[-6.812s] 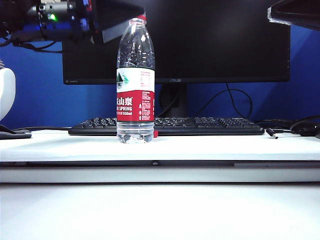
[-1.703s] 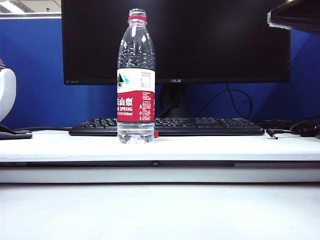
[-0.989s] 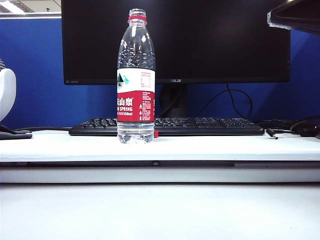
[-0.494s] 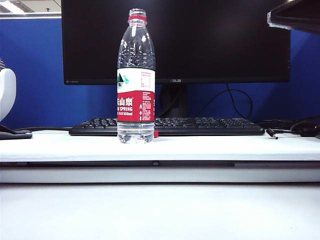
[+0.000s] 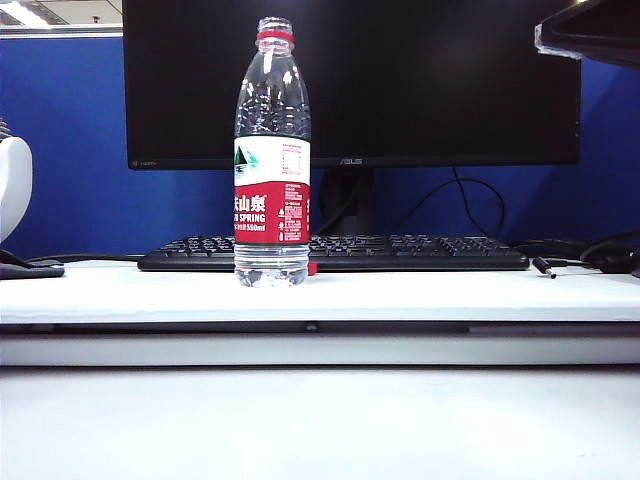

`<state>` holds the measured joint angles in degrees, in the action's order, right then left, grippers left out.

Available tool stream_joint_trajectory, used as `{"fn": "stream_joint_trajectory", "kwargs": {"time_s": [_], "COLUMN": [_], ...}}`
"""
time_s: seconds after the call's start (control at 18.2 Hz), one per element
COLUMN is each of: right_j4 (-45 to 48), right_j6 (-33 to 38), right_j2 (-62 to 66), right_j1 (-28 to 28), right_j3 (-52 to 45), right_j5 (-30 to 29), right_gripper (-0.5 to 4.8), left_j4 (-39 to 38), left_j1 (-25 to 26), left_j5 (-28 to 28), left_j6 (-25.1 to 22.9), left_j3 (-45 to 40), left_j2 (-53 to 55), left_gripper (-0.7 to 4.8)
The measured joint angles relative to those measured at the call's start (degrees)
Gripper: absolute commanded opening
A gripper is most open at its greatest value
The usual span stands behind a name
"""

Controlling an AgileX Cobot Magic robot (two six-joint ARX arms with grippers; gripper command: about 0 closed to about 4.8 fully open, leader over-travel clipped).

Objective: Unscrew the cap from the plastic bottle on the table.

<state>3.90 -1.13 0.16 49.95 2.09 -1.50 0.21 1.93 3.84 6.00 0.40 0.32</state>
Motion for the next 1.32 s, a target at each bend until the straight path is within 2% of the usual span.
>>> {"fn": "stream_joint_trajectory", "kwargs": {"time_s": [0.44, 0.55, 0.66, 0.71, 0.82, 1.04, 1.15, 1.32], "right_j4": [0.0, -0.2, -3.3, -6.9, -7.8, -5.9, -5.5, -5.2], "right_j6": [0.0, 0.0, -0.2, -0.4, -0.3, 3.3, 4.5, 4.7], "right_j2": [0.0, 0.0, 0.0, 0.0, 0.1, 0.0, 0.0, 0.0], "right_j1": [0.0, -1.9, -7.3, -15.2, -27.1, -43.0, -48.9, -51.6], "right_j3": [0.0, 0.0, 0.0, -0.1, -1.6, -1.6, -1.6, -1.6], "right_j5": [0.0, 0.0, 0.0, 0.1, 0.3, 0.2, -0.4, -1.1], "right_gripper": [-0.04, -0.04, -0.04, -0.04, -0.04, -0.04, -0.04, -0.04], "left_j4": [0.0, 0.0, 0.0, 0.0, 0.0, 0.0, 0.0, 0.0], "left_j1": [0.0, 0.0, 0.0, 0.0, 0.0, 0.0, 0.0, 0.0], "left_j5": [0.0, 0.0, 0.0, 0.0, 0.0, 0.0, 0.0, 0.0], "left_j6": [0.0, 0.0, 0.0, 0.0, 0.0, 0.0, 0.0, 0.0], "left_j3": [0.0, 0.0, 0.0, 0.0, 0.0, 0.0, 0.0, 0.0], "left_j2": [0.0, 0.0, 0.0, 0.0, 0.0, 0.0, 0.0, 0.0], "left_gripper": [-0.04, -0.04, -0.04, -0.04, -0.04, -0.04, -0.04, -0.04]}}
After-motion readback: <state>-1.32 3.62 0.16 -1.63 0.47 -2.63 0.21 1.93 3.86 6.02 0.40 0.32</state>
